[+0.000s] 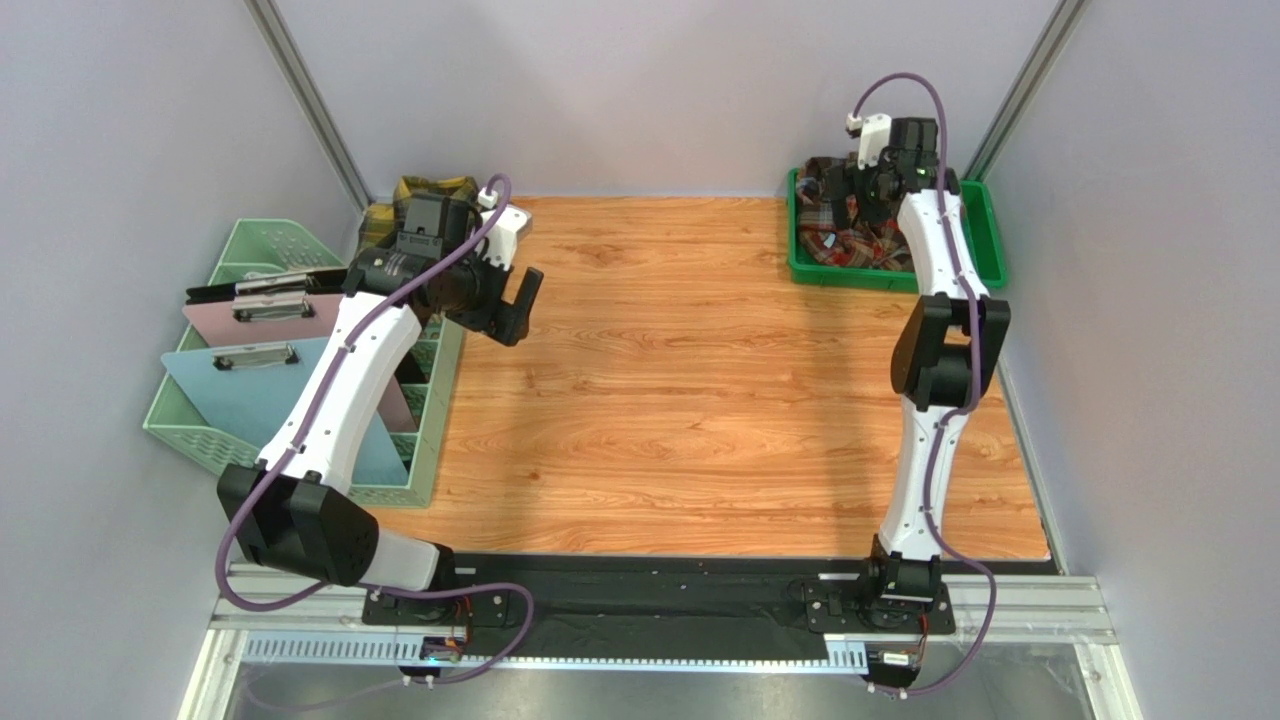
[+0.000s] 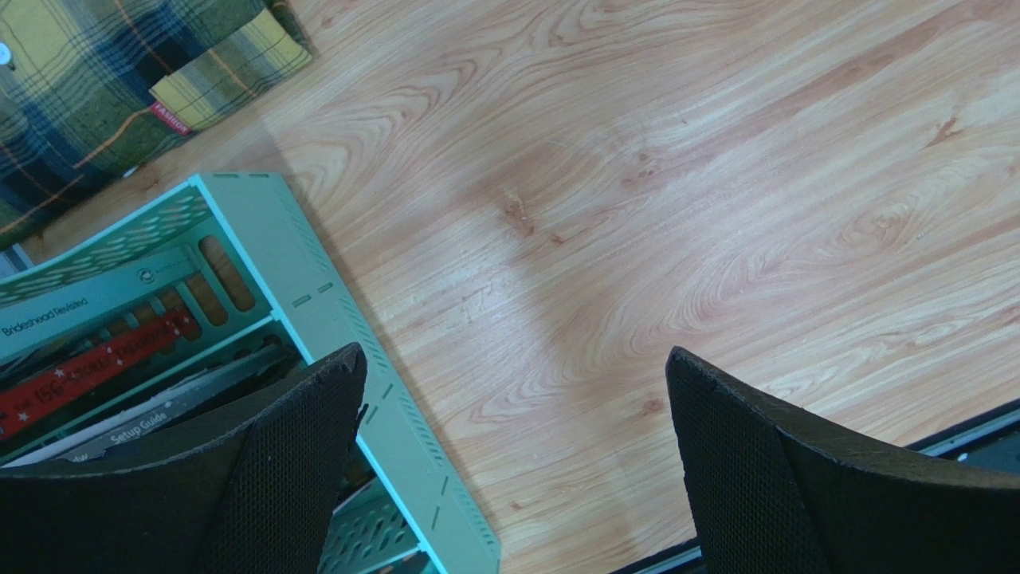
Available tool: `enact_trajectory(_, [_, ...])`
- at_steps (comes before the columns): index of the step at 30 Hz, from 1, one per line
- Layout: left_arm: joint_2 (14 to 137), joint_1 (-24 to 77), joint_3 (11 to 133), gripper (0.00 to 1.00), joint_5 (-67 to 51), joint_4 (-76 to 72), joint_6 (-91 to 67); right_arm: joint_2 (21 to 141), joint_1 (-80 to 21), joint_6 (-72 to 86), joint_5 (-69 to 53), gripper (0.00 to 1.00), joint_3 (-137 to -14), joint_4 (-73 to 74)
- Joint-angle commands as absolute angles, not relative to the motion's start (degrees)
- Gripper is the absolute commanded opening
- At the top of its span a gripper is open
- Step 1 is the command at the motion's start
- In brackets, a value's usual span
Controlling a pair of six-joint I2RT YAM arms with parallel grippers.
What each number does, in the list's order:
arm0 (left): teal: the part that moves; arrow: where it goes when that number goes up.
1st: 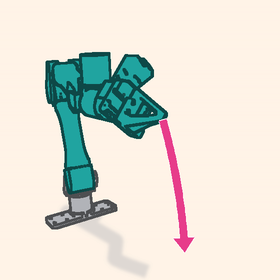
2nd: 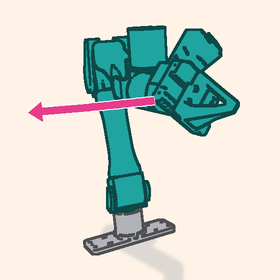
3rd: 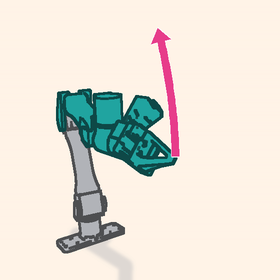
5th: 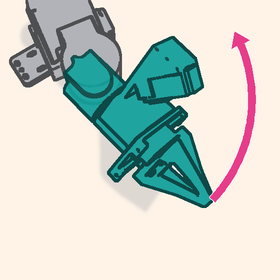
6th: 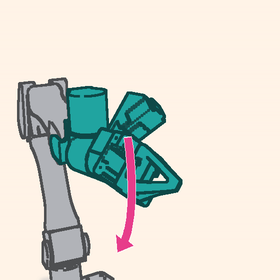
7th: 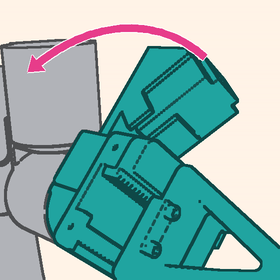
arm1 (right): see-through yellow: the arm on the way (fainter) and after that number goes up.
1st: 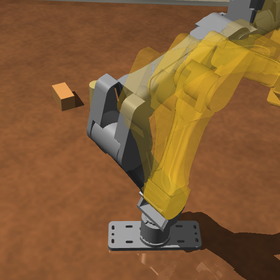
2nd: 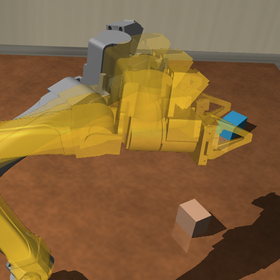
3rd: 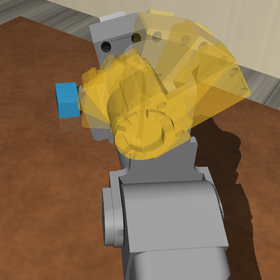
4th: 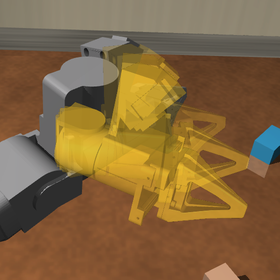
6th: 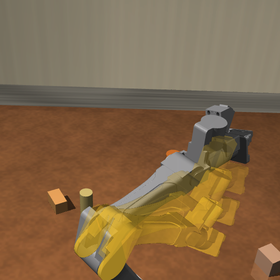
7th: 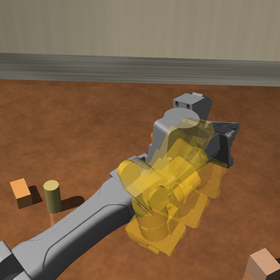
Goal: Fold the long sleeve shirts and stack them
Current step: Grab the shirt from the pile, then move the shirt to the center of the board
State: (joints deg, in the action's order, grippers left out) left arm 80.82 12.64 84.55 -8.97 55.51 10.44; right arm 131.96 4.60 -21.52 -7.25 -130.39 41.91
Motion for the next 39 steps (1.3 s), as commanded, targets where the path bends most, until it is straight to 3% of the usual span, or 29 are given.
enact_trajectory(1, [78.2,12.7,83.4,0.99,-7.6,55.8,11.9,137.6,4.3,-22.1,-2.0,1.0,-134.4,38.1])
enact_trajectory(9, [77.7,12.7,82.1,0.99,-6.8,57.0,12.9,145.3,4.2,-24.7,-0.1,0.99,-134.1,37.2])
enact_trajectory(12, [77.9,12.7,82.1,0.99,-6.4,57.3,13.4,146.0,4.5,-25.8,-0.1,0.9,-135.3,36.8])
enact_trajectory(15, [78.0,12.7,82.2,0.99,-6.6,57.1,14.1,144.3,4.8,-24.2,-2.3,0.41,-140.0,37.6])
enact_trajectory(16, [78.0,12.7,82.4,0.99,-7.4,57.1,14.2,143.4,4.8,-23.9,-2.4,0.06,-141.0,37.3])
enact_trajectory(17, [78.6,12.7,82.8,0.99,-7.8,57.1,14.2,142.1,4.8,-23.7,-2.7,0.0,-141.8,37.0])
enact_trajectory(26, [83.2,11.7,88.1,0.99,-11.2,55.5,9.6,115.7,4.3,-10.9,-22.0,0.0,-142.1,30.0])
enact_trajectory(34, [87.4,7.2,94.1,0.99,-15.0,55.0,6.2,100.7,-5.4,10.5,-32.7,0.0,-140.5,23.0])
enact_trajectory(37, [88.1,5.9,95.4,0.99,-16.9,54.7,5.4,95.4,-7.7,19.0,-31.7,0.0,-136.5,19.5])
enact_trajectory(39, [88.0,5.7,95.6,0.99,-17.2,54.6,5.6,89.4,-7.2,22.2,-29.3,0.0,-126.7,19.9])
